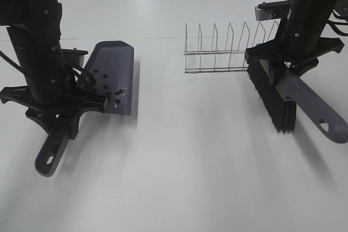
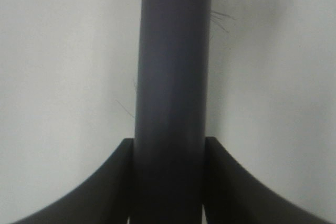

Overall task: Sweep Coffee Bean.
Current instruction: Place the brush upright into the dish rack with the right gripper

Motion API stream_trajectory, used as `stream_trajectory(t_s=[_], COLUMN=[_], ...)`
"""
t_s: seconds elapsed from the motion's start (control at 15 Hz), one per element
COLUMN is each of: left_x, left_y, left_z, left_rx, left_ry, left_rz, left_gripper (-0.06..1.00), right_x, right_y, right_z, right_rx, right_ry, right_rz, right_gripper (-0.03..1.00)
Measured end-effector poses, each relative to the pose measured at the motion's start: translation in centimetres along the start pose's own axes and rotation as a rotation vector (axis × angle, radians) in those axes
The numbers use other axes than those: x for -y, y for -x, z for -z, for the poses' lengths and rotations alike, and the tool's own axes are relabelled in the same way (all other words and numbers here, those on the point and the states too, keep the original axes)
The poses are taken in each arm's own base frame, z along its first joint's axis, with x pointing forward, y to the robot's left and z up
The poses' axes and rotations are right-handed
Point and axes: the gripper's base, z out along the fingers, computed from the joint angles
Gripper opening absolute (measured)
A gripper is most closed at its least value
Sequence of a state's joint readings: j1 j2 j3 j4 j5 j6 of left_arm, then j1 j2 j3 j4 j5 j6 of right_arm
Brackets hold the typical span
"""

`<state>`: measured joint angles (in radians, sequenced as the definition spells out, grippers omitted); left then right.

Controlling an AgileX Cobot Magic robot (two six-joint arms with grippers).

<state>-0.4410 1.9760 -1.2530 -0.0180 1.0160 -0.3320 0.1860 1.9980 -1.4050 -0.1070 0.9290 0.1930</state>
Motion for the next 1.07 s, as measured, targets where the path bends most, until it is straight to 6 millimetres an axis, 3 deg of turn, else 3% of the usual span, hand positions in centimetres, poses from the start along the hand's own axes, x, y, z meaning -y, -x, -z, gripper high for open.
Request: stream_trajectory(t_s=[0.27, 0.6, 1.07], left_x=[0.0, 0.0, 0.0], left_y=[0.0, 0.0, 0.0], left_z=[0.0, 0.0, 0.0], left_rx=[0.005, 0.005, 0.005], left_ry=[-0.002, -0.002, -0.002], left_rz=[0.0, 0.0, 0.0], left_gripper=[0.33, 0.33, 0.33], right_x=[-0.3, -0.9, 0.6], right_y=[2.3, 7.0, 8.4], right_z=[-0.6, -1.8, -2.3], right_rx=[0.021, 0.025, 0.036], right_ry=[0.002, -0.015, 0.018], right_rz=[-0.003, -0.038, -0.15], right_gripper=[0.31, 0.31, 0.31])
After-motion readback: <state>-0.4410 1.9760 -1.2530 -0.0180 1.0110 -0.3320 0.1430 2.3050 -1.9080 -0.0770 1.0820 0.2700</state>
